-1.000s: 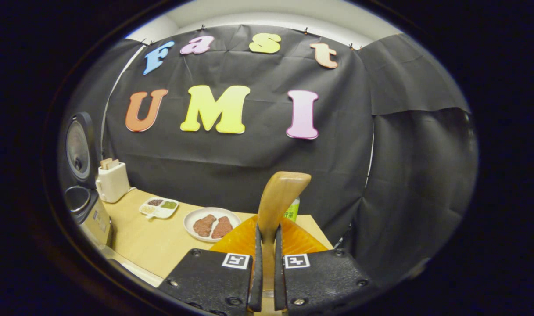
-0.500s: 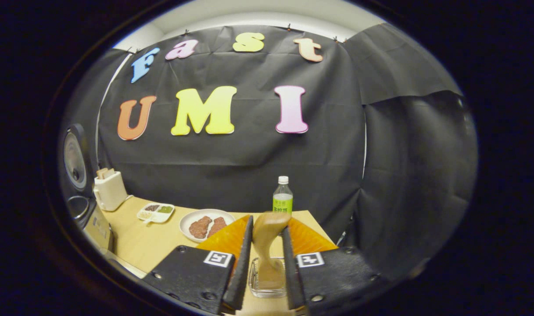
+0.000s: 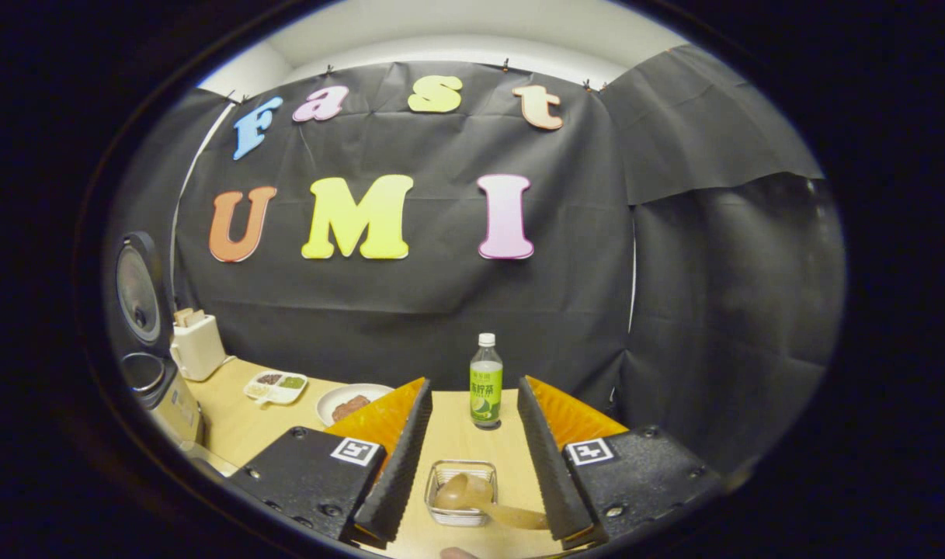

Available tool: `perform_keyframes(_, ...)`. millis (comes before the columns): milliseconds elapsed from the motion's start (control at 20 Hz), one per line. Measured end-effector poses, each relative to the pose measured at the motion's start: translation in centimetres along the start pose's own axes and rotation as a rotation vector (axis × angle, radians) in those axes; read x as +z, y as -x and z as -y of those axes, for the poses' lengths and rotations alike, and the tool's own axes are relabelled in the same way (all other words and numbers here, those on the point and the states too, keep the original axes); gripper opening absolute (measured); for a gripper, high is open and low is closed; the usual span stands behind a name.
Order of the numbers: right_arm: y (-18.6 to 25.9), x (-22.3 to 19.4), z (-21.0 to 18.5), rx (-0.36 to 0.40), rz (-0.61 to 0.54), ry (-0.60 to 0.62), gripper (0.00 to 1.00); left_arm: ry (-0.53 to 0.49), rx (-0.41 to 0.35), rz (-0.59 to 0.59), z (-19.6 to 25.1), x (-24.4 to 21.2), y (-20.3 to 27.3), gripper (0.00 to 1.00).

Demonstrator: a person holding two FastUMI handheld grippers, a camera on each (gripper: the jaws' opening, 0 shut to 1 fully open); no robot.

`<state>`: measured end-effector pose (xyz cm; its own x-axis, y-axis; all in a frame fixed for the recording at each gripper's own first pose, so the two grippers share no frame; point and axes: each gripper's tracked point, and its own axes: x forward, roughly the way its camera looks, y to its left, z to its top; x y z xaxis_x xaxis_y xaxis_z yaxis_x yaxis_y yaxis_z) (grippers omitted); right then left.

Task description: Close the left gripper, press the button to open the rice cooker; take a wooden spoon from the chopstick holder with the right hand, scoop a spoonful of rice and pour it into the rice cooker, then put the wooden spoon back into the chopstick holder.

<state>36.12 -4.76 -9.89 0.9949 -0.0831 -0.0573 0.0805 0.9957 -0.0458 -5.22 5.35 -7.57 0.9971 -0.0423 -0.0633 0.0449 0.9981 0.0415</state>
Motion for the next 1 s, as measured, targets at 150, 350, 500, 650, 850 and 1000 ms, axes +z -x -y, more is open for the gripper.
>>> perform_keyframes(150, 1.7, 0.9, 0.0, 0.011, 0.016, -0.032, 0.88, 0.002, 0.018, 0.003, -1.1, 0.7, -0.8, 0.95)
perform_keyframes(350, 5.1, 1.9, -0.7, 0.05, 0.045, -0.112, 0.94, -0.015, 0.034, 0.024, -2.2, 2.3, -2.7, 0.95)
perform_keyframes(500, 9.8, 2.9, -0.7, 0.036, 0.065, -0.119, 0.98, -0.05, 0.059, 0.032, -3.3, 4.0, -4.4, 0.95)
perform_keyframes(650, 13.6, 2.8, -0.3, 0.011, 0.108, -0.118, 0.99, -0.046, 0.058, 0.065, -3.5, 6.5, -5.9, 0.95)
perform_keyframes(850, 18.3, 2.7, -0.1, -0.007, 0.15, -0.115, 1.0, -0.033, 0.092, 0.084, -5.1, 9.1, -8.4, 0.96)
perform_keyframes(1000, 21.5, 2.3, -0.8, 0.017, 0.147, -0.11, 1.0, -0.001, 0.132, 0.11, -6.9, 11.5, -10.7, 0.96)
